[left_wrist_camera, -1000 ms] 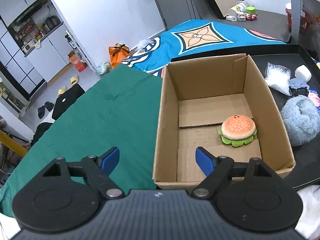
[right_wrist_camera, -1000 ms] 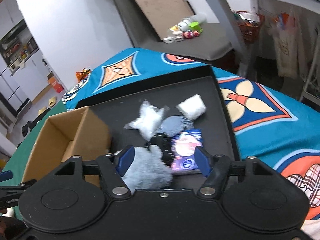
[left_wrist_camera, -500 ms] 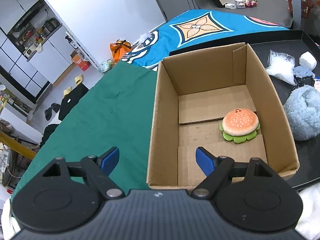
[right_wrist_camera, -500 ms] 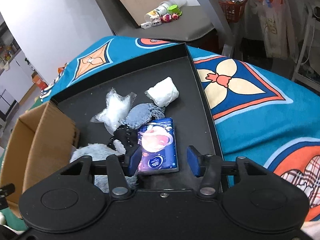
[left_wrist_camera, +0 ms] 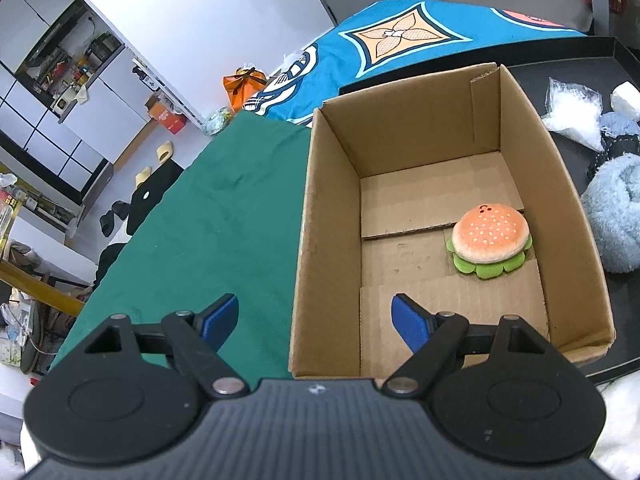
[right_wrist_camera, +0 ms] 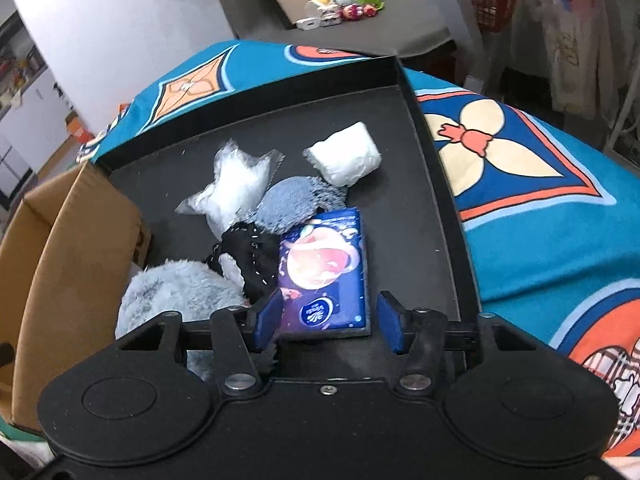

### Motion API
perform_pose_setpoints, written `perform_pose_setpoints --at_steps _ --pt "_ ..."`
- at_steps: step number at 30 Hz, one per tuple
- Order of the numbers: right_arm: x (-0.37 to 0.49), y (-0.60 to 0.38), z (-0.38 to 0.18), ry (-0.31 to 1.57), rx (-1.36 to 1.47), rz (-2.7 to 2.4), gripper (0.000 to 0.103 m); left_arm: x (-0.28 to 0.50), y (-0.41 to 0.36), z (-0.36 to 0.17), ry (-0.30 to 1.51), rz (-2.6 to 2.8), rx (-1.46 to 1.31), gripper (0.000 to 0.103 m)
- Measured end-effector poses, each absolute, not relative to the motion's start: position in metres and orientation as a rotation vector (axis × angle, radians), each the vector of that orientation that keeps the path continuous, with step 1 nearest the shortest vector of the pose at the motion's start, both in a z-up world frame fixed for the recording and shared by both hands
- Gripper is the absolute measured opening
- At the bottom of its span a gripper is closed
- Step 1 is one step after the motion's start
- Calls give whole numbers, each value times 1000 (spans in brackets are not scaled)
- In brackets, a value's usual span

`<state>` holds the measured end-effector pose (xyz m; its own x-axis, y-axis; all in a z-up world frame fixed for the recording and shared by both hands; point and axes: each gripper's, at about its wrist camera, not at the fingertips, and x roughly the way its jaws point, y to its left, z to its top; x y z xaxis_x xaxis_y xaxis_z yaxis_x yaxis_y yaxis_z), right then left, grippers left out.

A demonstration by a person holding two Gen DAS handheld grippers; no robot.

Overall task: Organize soft objects
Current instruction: 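Move the right tool back to the purple tissue pack, then close the right tool on the purple tissue pack and lift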

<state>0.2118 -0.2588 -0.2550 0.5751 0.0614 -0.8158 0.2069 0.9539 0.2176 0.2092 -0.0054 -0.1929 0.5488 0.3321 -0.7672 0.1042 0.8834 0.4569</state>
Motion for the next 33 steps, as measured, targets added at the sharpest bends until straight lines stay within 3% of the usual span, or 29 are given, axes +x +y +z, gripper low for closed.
perform_pose_setpoints --at_steps 9,15,33 --pt "210 -249 -257 979 258 -54 53 209 -5 -192 986 141 484 83" --pt "206 -249 -255 973 258 -43 46 207 -4 -190 968 147 480 83" --pt "190 -244 -217 911 239 -19 46 205 8 -184 959 127 402 83"
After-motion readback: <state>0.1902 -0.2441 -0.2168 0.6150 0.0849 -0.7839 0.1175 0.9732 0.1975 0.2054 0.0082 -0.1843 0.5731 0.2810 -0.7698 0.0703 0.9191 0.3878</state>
